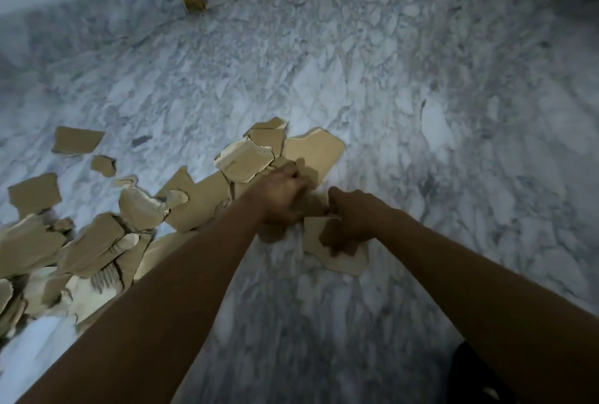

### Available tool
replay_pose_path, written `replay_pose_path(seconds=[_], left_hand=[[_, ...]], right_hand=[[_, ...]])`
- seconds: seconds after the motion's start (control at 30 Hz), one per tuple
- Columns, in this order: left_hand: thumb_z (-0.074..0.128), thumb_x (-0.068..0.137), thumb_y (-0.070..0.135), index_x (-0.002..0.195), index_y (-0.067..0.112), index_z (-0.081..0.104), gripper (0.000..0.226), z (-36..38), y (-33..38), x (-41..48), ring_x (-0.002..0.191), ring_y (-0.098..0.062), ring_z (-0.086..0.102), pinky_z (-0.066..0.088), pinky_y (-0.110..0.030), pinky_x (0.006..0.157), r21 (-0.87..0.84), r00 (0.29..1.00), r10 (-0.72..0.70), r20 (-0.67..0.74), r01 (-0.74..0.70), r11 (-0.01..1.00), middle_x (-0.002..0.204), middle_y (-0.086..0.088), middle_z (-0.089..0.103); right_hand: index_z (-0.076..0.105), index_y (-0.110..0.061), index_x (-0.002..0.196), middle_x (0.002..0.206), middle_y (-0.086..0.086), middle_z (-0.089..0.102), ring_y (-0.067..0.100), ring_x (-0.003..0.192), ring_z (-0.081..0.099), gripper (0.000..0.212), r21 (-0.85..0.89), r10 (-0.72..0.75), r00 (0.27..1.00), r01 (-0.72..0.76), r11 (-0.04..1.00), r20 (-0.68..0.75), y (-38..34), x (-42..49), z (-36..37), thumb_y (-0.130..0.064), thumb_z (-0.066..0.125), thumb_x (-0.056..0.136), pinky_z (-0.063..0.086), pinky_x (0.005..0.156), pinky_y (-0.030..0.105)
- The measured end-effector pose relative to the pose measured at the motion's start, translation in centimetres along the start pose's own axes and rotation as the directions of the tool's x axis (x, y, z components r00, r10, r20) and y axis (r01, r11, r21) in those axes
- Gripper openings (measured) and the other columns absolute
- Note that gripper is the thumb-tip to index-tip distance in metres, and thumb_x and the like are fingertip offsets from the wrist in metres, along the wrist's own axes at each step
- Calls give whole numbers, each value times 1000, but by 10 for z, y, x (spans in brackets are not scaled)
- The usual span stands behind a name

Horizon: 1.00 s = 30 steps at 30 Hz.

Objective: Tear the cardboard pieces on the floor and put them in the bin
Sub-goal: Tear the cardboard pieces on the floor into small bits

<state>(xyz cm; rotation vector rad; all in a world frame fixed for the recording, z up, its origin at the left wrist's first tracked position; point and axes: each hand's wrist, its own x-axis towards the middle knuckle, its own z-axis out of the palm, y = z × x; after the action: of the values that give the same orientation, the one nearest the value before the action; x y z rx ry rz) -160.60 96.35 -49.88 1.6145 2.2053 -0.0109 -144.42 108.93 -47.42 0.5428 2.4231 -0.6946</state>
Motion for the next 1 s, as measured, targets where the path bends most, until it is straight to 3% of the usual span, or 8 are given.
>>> replay_pose_path(seconds=[0.17, 0.3, 0.4, 0.5, 0.63, 0.8, 0.87, 1.0], left_hand=[[72, 73, 45, 128, 27, 50, 61, 4, 9, -6, 122, -31, 47, 44, -41, 99, 61, 999, -30, -42, 33, 998, 136, -8, 39], [65, 75, 43, 130, 20, 46, 62, 5, 13, -7, 121, -33, 45, 46, -45, 96, 23, 996, -71, -59, 72, 997, 134, -11, 40], [50, 75, 61, 137, 23, 39, 74, 12, 21, -15, 119, -31, 48, 46, -44, 97, -81, 989, -76, -127, 66, 995, 133, -9, 44], [60, 78, 63, 143, 28, 36, 77, 21, 25, -17, 122, -30, 47, 44, -39, 100, -68, 991, -73, -108, 66, 995, 138, -9, 43], [71, 77, 40, 120, 24, 55, 48, 16, 33, -12, 110, -27, 57, 46, -32, 91, -302, 981, -147, -123, 104, 948, 121, -5, 59], [77, 81, 25, 100, 20, 70, 21, -24, 11, -20, 94, -14, 62, 42, -13, 74, -535, 968, -250, -5, 208, 819, 97, 2, 68], [78, 80, 35, 92, 26, 71, 16, -41, -15, -34, 91, -14, 62, 46, -19, 72, -525, 952, -300, 50, 281, 804, 93, 3, 68], [80, 78, 37, 98, 23, 76, 25, -46, -43, -68, 88, -11, 62, 44, -21, 69, -441, 933, -345, 104, 354, 825, 92, 3, 70]], right_hand=[[69, -22, 113, 105, -1, 71, 20, 89, 72, 56, 28, 92, 932, -108, 994, 352, 14, -15, -31, -44, 90, 66, 62, 67, 35], [69, -20, 100, 89, -1, 72, 18, 78, 71, 35, 9, 153, 984, -154, 988, 86, 22, -15, -55, -40, 80, 73, 58, 61, 33], [59, -19, 115, 100, 2, 63, 22, 85, 61, 44, -100, 215, 972, -223, 970, -93, 27, -11, -59, -34, 78, 79, 44, 63, 29], [56, -19, 123, 120, 7, 62, 28, 102, 61, 50, -49, 236, 956, -248, 968, -174, 31, -6, -45, -38, 77, 82, 44, 75, 31], [57, -19, 126, 124, 8, 61, 29, 108, 62, 55, -34, 230, 953, -241, 970, -196, 28, -4, -37, -37, 79, 79, 45, 78, 31], [63, -13, 113, 109, 2, 66, 23, 99, 64, 73, 255, 266, 945, -214, 943, -190, 34, -6, -68, -48, 93, 57, 52, 74, 30], [65, -14, 111, 104, 0, 66, 20, 95, 63, 67, 314, 185, 974, -137, 939, -129, 24, -8, -71, -48, 92, 60, 45, 65, 26], [61, -22, 125, 121, -2, 64, 20, 109, 59, 73, 268, 63, 995, -40, 963, -77, -19, 9, -40, -50, 89, 64, 46, 82, 25]])
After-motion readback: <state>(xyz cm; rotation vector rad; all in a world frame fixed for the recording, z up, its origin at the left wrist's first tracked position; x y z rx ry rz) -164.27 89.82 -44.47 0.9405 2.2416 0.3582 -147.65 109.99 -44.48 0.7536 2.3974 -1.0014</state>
